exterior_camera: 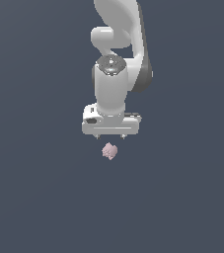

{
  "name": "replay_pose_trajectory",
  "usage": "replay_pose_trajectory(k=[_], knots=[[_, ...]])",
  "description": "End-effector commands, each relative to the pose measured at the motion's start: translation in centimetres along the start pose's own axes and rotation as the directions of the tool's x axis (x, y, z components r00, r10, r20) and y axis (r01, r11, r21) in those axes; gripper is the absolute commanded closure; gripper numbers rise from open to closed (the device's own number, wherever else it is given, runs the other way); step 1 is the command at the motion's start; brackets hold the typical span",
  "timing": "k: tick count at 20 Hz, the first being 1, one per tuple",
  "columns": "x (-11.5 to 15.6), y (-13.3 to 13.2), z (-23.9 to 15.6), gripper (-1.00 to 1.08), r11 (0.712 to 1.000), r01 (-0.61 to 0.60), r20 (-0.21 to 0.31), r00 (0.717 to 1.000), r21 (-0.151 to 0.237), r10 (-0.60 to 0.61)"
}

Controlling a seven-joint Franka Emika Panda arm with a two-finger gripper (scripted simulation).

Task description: Pick up the object and move it to a goal position.

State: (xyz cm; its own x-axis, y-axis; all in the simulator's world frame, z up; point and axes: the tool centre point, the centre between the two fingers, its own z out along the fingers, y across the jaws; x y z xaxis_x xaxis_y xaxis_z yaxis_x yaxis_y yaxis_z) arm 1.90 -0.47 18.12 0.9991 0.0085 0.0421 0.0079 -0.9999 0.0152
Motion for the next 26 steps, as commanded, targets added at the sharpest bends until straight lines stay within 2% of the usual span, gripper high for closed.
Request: replay_pose_trajectory(k=[1,9,13,19,26], knots=[[0.0,0.0,0.0,-0.92,1.0,0.0,0.0,1.0,0.0,0.0],[-0.9,1.7,0.3,-0.92,0.998,-0.065,0.024,0.998,-0.001,0.065],[-0.9,1.7,0.3,-0.92,0.998,-0.067,0.025,0.997,-0.001,0.067],[-0.9,1.7,0.6,-0.92,1.0,-0.027,0.026,0.999,-0.001,0.028],[-1.0,1.6,1.4,-0.92,0.997,0.08,0.029,0.996,0.0,-0.08]])
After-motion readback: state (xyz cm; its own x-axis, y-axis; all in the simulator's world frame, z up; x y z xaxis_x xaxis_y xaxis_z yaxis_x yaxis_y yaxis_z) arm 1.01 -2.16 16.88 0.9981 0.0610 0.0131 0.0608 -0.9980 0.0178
